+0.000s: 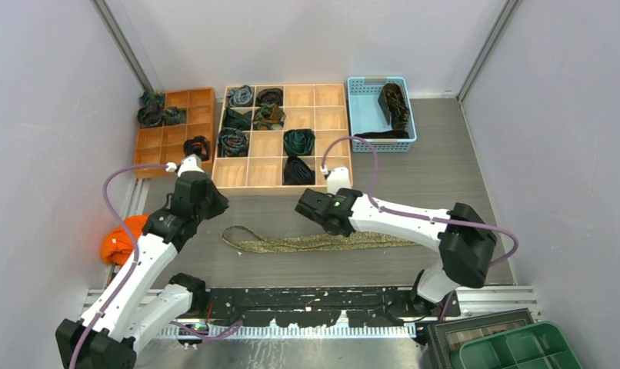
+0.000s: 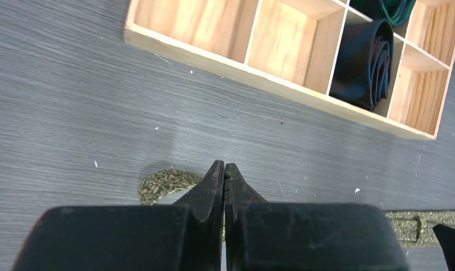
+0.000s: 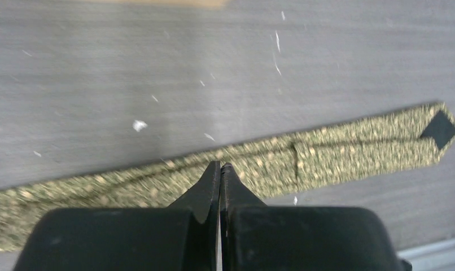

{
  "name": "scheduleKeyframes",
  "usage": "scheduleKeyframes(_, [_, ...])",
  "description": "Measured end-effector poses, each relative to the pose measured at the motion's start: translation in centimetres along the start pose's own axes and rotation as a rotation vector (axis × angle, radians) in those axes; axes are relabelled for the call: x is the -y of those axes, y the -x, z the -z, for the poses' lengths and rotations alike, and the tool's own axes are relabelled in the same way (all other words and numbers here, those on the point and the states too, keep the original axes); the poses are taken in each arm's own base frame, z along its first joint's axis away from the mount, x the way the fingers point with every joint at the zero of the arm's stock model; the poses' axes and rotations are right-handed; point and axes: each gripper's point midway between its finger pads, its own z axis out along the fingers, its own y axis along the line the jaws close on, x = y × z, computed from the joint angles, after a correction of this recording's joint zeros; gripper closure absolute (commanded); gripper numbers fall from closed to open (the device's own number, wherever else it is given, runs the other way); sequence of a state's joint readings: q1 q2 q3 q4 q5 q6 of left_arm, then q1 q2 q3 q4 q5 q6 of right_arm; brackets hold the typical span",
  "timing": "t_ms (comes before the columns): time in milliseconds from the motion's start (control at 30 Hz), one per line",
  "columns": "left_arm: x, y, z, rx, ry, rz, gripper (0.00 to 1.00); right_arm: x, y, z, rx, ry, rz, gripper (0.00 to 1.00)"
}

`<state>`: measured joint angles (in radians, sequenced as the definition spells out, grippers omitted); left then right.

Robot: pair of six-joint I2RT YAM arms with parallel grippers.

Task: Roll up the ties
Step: Flatten out the tie at the center of the board.

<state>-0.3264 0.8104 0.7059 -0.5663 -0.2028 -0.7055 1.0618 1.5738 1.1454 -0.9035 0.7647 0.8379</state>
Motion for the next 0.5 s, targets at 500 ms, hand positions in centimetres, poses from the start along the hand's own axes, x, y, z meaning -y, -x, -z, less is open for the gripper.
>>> scheduleKeyframes(500, [2.0, -1.3, -0.4, -0.073, -0.088, -0.008, 1.00, 5.7, -13.0, 1.0, -0.386, -0.067, -0.246, 0.99])
